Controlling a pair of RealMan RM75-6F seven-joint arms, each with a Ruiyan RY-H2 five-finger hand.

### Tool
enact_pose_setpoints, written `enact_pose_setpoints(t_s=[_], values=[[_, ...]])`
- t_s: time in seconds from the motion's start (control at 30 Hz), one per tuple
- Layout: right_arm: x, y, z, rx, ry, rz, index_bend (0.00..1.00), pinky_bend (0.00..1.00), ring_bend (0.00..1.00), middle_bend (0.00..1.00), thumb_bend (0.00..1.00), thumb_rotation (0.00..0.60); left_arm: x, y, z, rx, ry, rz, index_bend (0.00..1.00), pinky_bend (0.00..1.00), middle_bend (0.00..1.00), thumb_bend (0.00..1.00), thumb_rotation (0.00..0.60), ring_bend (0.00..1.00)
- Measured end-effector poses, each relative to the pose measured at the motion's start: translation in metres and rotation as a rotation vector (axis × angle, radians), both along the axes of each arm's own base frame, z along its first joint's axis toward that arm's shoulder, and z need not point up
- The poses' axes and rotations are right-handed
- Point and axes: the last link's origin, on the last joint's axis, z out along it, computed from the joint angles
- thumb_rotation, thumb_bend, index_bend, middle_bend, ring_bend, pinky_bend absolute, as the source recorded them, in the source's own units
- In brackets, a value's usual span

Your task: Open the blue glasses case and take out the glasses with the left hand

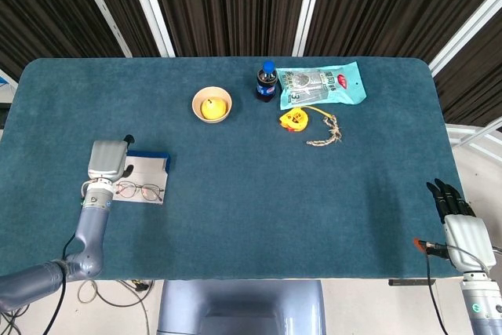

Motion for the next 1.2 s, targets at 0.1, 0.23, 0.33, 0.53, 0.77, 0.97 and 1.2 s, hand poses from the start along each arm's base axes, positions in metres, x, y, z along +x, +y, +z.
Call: enact_pose_setpoints(t_s=[0.1,0.23,0.33,0.53,0.77,0.97,1.2], values=[[0.000,0.000,0.000,-0.001,0.000,0.000,0.00,0.20,0.00,0.00,0.20,0.600,0.003,-0.005,0.001,-0.010,-0.022,-0.011,0.44,1.00,1.00,0.28,0.600,0.91],[0.000,0.000,0.000,0.000,0.000,0.001,0.00,0.20,0.00,0.00,0.20,0.600,0.008,-0.017,0.002,-0.050,-0.049,-0.034,0.46,1.00,1.00,0.31,0.600,0.91],[0.000,0.000,0.000,0.001,-0.001,0.003,0.00,0.20,0.00,0.00,0.20,0.600,0.008,-0.030,0.002,-0.090,-0.057,-0.038,0.46,1.00,1.00,0.32,0.600,0.91],[0.000,0.000,0.000,0.000,-0.002,0.003,0.00,0.20,0.00,0.00,0.20,0.600,0.002,-0.049,-0.003,-0.157,-0.042,-0.010,0.47,1.00,1.00,0.32,0.600,0.92],[0.000,0.000,0.000,0.000,-0.003,0.001,0.00,0.20,0.00,0.00,0.20,0.600,0.001,-0.052,-0.010,-0.175,-0.041,0.006,0.48,1.00,1.00,0.32,0.600,0.92],[0.000,0.000,0.000,0.000,-0.004,0.002,0.00,0.20,0.00,0.00,0.20,0.600,-0.001,-0.051,-0.014,-0.180,-0.044,0.022,0.49,1.00,1.00,0.35,0.600,0.92],[0.000,0.000,0.000,-0.001,-0.003,0.001,0.00,0.20,0.00,0.00,0.20,0.600,-0.004,-0.049,-0.018,-0.180,-0.041,0.034,0.51,1.00,1.00,0.35,0.600,0.92]])
